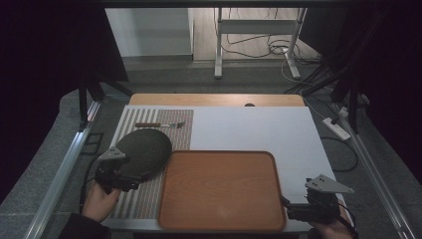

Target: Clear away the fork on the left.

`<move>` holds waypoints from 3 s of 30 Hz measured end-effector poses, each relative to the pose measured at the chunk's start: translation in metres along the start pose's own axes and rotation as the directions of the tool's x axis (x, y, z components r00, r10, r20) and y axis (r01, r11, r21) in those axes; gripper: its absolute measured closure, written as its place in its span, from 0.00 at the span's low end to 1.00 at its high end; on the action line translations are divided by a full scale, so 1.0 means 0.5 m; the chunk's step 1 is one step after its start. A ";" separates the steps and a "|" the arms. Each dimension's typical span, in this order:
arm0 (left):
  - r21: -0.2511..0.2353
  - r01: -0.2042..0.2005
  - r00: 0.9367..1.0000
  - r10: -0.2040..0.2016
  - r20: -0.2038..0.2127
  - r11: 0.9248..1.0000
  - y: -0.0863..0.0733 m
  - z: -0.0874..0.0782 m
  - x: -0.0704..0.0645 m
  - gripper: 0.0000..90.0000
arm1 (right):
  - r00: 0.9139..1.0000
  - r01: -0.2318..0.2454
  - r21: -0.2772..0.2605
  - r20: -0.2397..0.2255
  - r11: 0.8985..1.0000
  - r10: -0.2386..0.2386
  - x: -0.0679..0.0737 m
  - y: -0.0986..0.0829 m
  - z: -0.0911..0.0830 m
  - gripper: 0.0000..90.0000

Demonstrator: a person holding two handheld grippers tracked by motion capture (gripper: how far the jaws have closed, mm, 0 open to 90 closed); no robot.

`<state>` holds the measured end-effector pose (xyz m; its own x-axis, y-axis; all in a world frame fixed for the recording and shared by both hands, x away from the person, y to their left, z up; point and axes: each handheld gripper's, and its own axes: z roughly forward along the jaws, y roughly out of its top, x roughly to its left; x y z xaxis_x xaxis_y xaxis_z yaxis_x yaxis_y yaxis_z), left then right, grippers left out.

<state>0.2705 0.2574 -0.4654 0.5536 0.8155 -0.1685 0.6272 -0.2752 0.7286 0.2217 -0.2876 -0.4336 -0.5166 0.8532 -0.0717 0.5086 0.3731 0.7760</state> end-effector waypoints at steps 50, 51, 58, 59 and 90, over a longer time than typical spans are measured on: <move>0.056 -0.007 1.000 0.007 -0.012 0.998 0.109 0.147 0.101 0.00 | 1.000 -0.010 0.003 -0.004 1.000 0.010 -0.003 0.000 0.000 0.01; 0.061 -0.013 1.000 0.014 -0.013 0.998 0.111 0.150 0.103 0.00 | 1.000 -0.010 0.003 -0.003 1.000 0.010 -0.003 0.000 0.000 0.01; 0.083 -0.004 1.000 0.005 -0.013 0.997 0.128 0.171 0.122 0.00 | 1.000 -0.007 0.005 -0.006 1.000 0.007 -0.002 0.000 0.001 0.01; 0.083 0.001 1.000 0.000 -0.011 0.997 0.131 0.173 0.125 0.00 | 1.000 -0.007 0.005 -0.005 1.000 0.007 -0.002 0.000 0.001 0.01; 0.116 0.049 0.997 -0.043 -0.059 0.992 0.193 0.241 0.206 0.00 | 1.000 -0.011 0.011 -0.010 1.000 0.012 -0.004 0.000 0.002 0.01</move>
<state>0.4541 0.2536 -0.4927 0.4931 0.8552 -0.1599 0.7132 -0.2920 0.6372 0.2233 -0.2888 -0.4341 -0.5176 0.8538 -0.0565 0.5220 0.3674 0.7698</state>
